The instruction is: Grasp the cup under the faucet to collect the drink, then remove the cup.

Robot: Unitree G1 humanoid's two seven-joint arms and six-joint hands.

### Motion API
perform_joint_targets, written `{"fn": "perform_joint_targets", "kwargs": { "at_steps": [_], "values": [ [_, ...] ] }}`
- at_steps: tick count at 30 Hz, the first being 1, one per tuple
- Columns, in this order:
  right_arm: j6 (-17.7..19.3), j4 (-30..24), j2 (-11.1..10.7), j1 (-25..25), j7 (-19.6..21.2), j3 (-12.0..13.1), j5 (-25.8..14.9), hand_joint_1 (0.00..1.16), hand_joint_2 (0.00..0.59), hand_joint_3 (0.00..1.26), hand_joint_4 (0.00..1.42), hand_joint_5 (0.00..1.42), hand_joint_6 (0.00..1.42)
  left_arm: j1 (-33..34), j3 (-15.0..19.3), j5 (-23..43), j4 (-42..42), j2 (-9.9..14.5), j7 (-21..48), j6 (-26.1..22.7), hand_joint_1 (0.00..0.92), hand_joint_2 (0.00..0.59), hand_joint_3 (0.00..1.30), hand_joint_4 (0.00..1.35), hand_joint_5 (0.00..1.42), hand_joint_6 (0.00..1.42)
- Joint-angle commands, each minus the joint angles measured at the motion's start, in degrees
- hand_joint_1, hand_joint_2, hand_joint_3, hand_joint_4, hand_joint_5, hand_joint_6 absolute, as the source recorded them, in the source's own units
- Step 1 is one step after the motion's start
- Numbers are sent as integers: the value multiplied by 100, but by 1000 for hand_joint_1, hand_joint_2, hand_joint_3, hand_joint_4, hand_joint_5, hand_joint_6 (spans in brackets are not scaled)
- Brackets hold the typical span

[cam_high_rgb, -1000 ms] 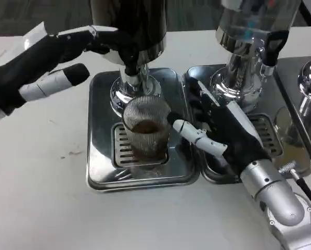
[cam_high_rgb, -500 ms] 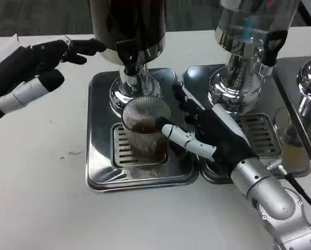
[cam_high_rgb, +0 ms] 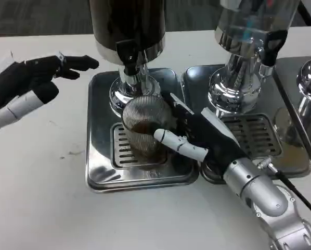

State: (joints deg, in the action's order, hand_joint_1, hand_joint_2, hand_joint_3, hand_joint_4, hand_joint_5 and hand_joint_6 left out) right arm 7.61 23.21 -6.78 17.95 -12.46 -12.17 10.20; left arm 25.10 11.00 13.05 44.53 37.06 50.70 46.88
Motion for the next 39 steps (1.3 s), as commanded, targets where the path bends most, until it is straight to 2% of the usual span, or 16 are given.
{"fn": "perform_joint_targets", "kwargs": {
  "at_steps": [1, 11, 19, 23, 28, 39],
  "values": [
    [240, 211, 69, 138, -73, 32, -135, 265, 180, 0, 0, 0, 0, -137, 64, 18, -101, 87, -86, -76, 0, 86, 337, 239, 189, 239],
    [439, 431, 100, 202, -109, -13, -84, 232, 160, 0, 0, 0, 0, -266, 54, -14, -157, 97, -104, -133, 0, 91, 347, 246, 190, 239],
    [454, 491, 83, 259, -107, -87, 44, 320, 172, 0, 0, 0, 2, -321, 36, -67, -171, 135, -120, -167, 0, 102, 355, 251, 190, 239],
    [443, 505, 76, 297, -72, -124, 113, 382, 196, 0, 0, 0, 2, -304, 36, -74, -148, 163, -127, -183, 0, 106, 362, 252, 202, 248],
    [423, 488, 60, 325, -47, -150, 198, 431, 190, 0, 0, 0, 17, -302, 13, -92, -131, 171, -130, -201, 0, 107, 367, 257, 204, 251],
    [379, 405, 27, 317, 117, -229, 422, 451, 202, 0, 0, 0, 31, -292, -2, -125, -104, 177, -130, -222, 0, 110, 377, 265, 205, 253]
  ]
}}
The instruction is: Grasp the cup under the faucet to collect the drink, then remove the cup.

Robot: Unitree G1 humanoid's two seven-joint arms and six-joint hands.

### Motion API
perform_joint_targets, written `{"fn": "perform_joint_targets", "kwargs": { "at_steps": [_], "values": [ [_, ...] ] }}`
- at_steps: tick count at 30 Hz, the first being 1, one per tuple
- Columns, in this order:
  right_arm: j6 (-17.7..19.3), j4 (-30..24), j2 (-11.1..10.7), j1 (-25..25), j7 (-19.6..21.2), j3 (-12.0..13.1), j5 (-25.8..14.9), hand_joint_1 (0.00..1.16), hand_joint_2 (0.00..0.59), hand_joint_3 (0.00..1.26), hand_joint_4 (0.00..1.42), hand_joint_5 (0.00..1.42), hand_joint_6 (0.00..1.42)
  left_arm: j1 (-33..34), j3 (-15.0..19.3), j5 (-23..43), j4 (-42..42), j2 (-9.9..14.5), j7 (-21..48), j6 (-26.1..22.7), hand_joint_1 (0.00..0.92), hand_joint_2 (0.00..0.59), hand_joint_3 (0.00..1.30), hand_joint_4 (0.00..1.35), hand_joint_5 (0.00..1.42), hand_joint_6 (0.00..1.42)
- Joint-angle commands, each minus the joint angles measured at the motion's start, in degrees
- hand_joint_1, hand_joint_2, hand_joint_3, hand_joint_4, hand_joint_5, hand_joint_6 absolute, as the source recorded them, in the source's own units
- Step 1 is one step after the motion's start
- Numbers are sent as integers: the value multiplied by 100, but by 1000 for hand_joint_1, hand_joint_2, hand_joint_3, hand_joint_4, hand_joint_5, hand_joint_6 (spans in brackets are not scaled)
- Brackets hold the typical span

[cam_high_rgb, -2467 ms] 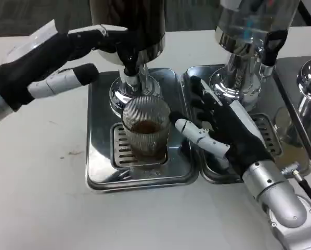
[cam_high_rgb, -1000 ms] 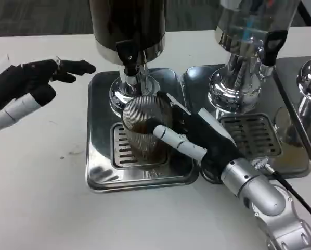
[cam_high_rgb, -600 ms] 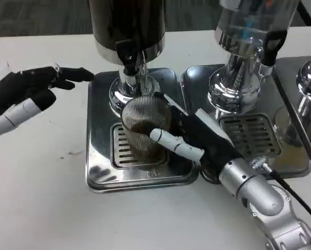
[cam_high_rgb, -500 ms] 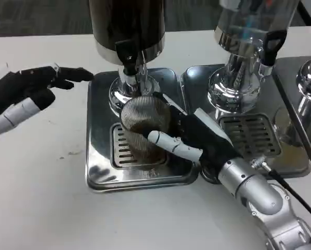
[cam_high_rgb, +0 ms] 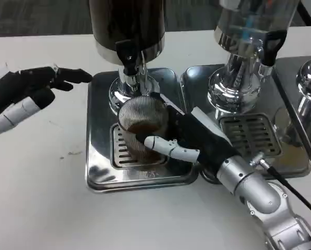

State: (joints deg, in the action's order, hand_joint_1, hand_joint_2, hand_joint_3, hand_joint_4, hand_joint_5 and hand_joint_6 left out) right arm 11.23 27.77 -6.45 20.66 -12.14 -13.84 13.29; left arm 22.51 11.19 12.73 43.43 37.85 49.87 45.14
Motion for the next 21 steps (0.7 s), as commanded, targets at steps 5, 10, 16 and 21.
{"fn": "perform_joint_targets", "kwargs": {
  "at_steps": [5, 10, 16, 21],
  "values": [
    [-6, -143, -35, 14, 234, -124, 323, 463, 197, 0, 0, 0, 44, -42, -28, -118, 31, 93, -57, -54, 0, 113, 384, 265, 205, 254],
    [-20, -178, -41, -17, 304, -159, 424, 471, 200, 0, 0, 0, 46, -28, -44, -162, 64, 72, -65, -64, 0, 115, 389, 265, 205, 255],
    [-134, -291, -51, -85, 406, -178, 545, 495, 208, 0, 0, 0, 74, -13, -68, -188, 70, 49, -62, -72, 0, 120, 395, 266, 205, 258],
    [-238, -393, -29, -151, 517, -213, 641, 519, 201, 0, 0, 4, 112, -22, -85, -212, 75, 54, -56, -74, 0, 126, 400, 271, 205, 259]
  ]
}}
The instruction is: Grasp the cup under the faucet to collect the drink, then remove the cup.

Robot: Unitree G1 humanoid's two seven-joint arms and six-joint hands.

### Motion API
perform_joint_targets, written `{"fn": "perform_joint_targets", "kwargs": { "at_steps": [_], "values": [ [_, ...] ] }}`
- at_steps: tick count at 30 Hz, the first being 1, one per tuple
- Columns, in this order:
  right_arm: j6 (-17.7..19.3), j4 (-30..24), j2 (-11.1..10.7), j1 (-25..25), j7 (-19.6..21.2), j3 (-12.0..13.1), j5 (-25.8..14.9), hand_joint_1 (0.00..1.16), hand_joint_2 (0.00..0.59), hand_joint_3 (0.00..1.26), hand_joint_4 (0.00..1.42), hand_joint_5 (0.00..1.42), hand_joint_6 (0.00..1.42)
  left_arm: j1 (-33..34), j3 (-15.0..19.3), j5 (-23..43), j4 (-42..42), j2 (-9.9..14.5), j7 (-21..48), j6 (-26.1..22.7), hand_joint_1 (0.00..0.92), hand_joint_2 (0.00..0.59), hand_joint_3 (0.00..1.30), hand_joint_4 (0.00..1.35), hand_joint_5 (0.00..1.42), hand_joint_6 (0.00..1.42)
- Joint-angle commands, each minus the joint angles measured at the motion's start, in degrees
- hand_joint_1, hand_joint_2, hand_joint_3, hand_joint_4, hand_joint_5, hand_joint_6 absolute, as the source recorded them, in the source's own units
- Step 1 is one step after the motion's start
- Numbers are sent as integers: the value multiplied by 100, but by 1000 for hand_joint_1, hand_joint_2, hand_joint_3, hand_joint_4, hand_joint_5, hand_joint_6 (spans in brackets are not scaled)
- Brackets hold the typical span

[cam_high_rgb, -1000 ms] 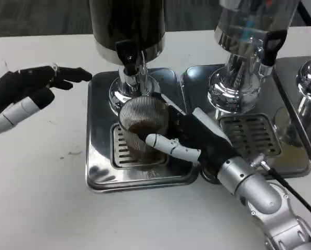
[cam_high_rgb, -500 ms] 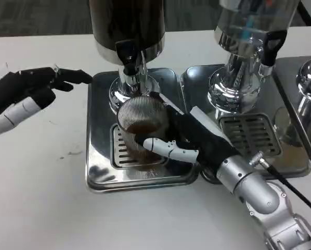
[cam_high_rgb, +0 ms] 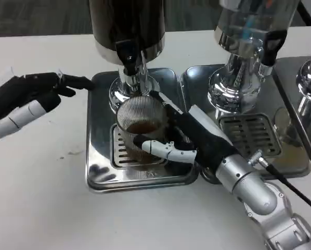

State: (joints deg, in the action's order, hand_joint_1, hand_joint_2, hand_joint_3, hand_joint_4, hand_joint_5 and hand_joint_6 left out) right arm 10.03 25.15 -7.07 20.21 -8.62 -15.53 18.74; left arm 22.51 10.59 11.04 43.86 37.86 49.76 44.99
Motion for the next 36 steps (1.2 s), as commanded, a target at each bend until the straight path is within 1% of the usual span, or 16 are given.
{"fn": "perform_joint_targets", "kwargs": {
  "at_steps": [1, 5, 8, 13, 15, 17, 22, 23, 27, 36],
  "values": [
    [-140, -145, 41, -117, 191, -60, 119, 520, 201, 0, 0, 6, 115, -19, -25, -45, 39, 57, -46, -58, 0, 126, 401, 272, 205, 259],
    [-217, -193, 55, -134, 280, -125, 204, 522, 201, 0, 0, 23, 129, 2, -22, -49, 62, 67, -39, -58, 0, 129, 404, 274, 205, 259],
    [-285, -235, 69, -153, 357, -138, 244, 523, 201, 0, 0, 62, 148, 8, -24, -51, 63, 68, -37, -63, 0, 130, 405, 275, 205, 260],
    [-426, -285, 82, -143, 367, -185, 293, 523, 201, 0, 0, 69, 152, 11, -33, -58, 72, 66, -30, -70, 0, 131, 405, 275, 205, 260],
    [-460, -307, 102, -157, 403, -208, 301, 524, 201, 0, 0, 143, 199, 10, -35, -61, 72, 64, -35, -74, 0, 131, 405, 275, 205, 260],
    [-474, -329, 136, -179, 479, -232, 328, 531, 206, 0, 0, 185, 233, 3, -38, -65, 68, 65, -38, -77, 0, 129, 406, 275, 205, 260],
    [-511, -339, 184, -190, 587, -275, 380, 535, 207, 0, 116, 282, 318, -32, -44, -74, 61, 85, -29, -79, 0, 122, 406, 279, 213, 267],
    [-508, -338, 195, -193, 613, -280, 388, 535, 207, 19, 152, 311, 340, -37, -44, -76, 62, 92, -28, -79, 0, 130, 410, 279, 215, 270],
    [-474, -353, 221, -222, 760, -326, 456, 535, 207, 64, 215, 356, 406, -47, -33, -72, 66, 117, -25, -85, 0, 136, 413, 280, 216, 272],
    [-387, -427, 254, -311, 1109, -430, 644, 538, 216, 161, 333, 422, 454, -63, -31, -74, 62, 142, -35, -85, 0, 150, 406, 289, 216, 289]
  ]
}}
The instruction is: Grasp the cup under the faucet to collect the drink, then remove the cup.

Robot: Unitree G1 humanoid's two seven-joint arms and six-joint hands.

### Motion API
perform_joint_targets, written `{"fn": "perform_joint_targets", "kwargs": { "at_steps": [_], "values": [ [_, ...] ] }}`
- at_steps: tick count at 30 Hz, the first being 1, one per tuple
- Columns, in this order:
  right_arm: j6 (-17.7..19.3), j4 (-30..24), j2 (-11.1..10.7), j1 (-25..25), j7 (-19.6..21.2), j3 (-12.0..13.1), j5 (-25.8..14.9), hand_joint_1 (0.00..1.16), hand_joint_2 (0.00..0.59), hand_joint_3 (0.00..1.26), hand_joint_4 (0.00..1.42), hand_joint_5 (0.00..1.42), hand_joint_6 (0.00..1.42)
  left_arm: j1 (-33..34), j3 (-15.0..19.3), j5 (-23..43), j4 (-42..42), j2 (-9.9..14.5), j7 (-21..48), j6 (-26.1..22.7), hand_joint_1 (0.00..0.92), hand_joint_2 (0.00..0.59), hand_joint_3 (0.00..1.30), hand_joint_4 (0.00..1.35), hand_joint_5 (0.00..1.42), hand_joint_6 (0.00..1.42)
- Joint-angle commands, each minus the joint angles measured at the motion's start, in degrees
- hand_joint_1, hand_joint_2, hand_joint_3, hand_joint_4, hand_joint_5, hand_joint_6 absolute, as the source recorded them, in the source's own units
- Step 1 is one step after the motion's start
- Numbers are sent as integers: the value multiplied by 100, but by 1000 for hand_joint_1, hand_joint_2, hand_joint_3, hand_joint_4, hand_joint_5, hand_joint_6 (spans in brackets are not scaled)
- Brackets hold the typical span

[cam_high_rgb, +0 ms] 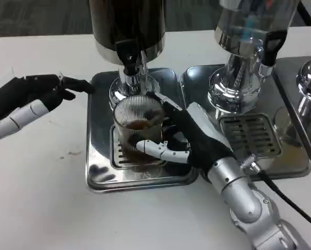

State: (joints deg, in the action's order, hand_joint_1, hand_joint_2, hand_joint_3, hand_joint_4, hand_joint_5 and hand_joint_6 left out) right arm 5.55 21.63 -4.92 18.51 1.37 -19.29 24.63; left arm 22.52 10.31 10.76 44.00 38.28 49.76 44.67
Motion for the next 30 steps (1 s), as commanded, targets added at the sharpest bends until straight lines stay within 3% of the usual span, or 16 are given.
{"fn": "perform_joint_targets", "kwargs": {
  "at_steps": [1, 16, 30],
  "values": [
    [74, -84, 40, -154, 148, -57, 68, 538, 216, 165, 337, 422, 455, -61, -2, -49, 54, 99, -40, -51, 0, 152, 406, 289, 216, 289],
    [373, -267, 105, -463, 1007, -47, 391, 565, 218, 365, 525, 572, 621, -78, -51, -53, 57, 54, -13, -47, 0, 162, 372, 280, 216, 295],
    [633, -266, 143, -557, 1342, -2, 358, 574, 227, 433, 584, 646, 720, -109, -94, -63, 75, 24, -2, -29, 0, 163, 349, 278, 216, 308]
  ]
}}
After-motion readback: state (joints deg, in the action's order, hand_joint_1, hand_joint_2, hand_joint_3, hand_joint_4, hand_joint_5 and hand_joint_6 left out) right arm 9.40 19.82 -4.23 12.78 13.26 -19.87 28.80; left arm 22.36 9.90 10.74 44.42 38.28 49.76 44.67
